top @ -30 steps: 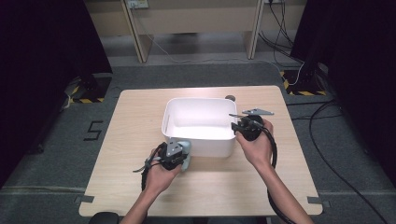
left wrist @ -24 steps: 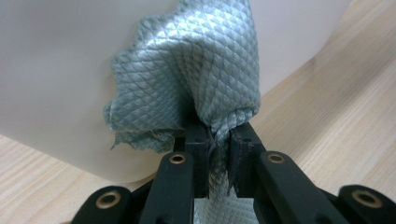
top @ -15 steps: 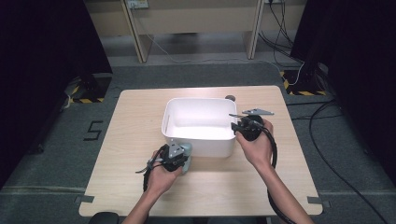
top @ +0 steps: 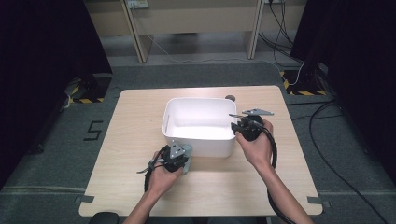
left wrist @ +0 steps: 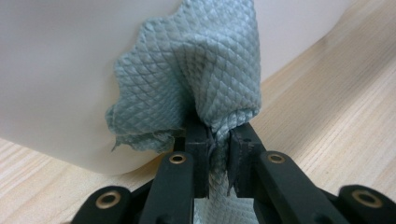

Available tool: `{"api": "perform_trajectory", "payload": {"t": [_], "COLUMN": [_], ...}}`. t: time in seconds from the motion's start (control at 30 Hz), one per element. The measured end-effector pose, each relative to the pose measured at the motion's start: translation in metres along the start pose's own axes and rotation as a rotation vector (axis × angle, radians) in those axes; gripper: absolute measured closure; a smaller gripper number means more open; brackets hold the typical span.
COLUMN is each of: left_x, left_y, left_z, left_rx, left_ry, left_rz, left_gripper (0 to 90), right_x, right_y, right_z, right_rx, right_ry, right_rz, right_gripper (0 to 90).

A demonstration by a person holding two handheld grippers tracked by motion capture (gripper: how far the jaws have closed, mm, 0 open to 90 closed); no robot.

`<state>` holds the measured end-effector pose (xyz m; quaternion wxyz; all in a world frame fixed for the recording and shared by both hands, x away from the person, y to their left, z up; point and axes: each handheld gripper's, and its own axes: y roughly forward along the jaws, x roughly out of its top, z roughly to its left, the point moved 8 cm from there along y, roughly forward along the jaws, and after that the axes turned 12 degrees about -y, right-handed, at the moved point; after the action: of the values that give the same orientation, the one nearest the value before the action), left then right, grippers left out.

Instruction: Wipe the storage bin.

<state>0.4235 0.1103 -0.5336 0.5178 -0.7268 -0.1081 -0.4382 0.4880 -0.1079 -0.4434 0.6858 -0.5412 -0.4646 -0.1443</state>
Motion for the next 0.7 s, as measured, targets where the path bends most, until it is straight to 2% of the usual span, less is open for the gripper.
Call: {"api": "perform_trajectory", "payload": {"t": [0.4, 0.7], "left_x": [0.0027, 0.0036], "left_y": [0.0031, 0.0025], "left_z": [-0.0073, -0.0078], "left_rx": [-0.018, -0.022], "left_ry": [0.005, 0.000], "left_rz": [-0.001, -0.003], "left_gripper": [80.4, 80.4], "right_x": [0.0000, -0.0002], "right_y": [0.0003, 0.0003], "right_z": [-0.0002, -0.0006], "right_rx": [-0.003, -0.003], "right_ry": [-0.001, -0.001], "right_rz": [0.002, 0.002], "right_gripper": [72.4, 72.4]}}
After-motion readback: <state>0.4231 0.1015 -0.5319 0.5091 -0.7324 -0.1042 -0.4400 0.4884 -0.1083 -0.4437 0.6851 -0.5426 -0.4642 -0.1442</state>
